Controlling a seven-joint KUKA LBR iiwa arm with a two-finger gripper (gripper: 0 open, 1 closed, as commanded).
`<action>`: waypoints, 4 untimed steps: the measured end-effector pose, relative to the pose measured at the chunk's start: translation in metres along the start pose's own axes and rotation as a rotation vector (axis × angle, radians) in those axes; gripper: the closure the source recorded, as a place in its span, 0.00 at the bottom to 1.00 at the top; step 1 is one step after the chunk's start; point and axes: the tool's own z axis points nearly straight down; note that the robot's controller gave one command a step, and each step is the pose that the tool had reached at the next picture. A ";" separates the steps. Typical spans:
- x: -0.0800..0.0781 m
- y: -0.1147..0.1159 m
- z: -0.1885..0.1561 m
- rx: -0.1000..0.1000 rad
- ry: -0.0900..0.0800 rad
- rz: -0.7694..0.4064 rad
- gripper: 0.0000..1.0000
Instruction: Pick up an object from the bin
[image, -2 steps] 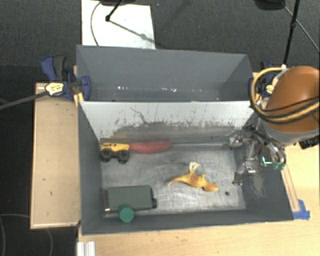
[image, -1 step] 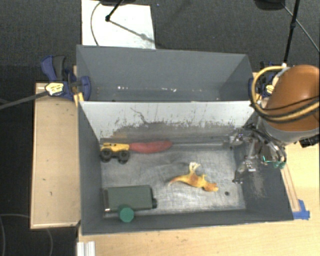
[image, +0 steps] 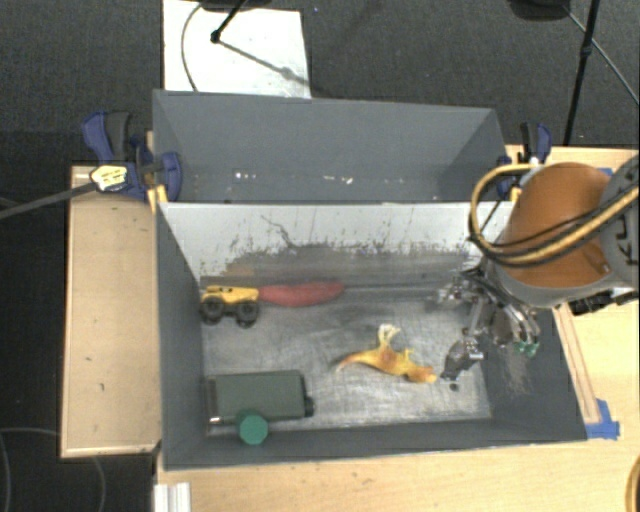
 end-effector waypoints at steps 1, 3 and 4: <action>-0.003 0.004 0.039 0.000 0.008 0.214 0.00; 0.021 0.045 0.081 -0.001 0.004 0.222 1.00; 0.021 0.045 0.081 -0.001 0.004 0.221 1.00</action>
Offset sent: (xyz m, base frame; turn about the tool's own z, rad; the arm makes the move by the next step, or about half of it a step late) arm -0.0042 0.0109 -0.0826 0.0988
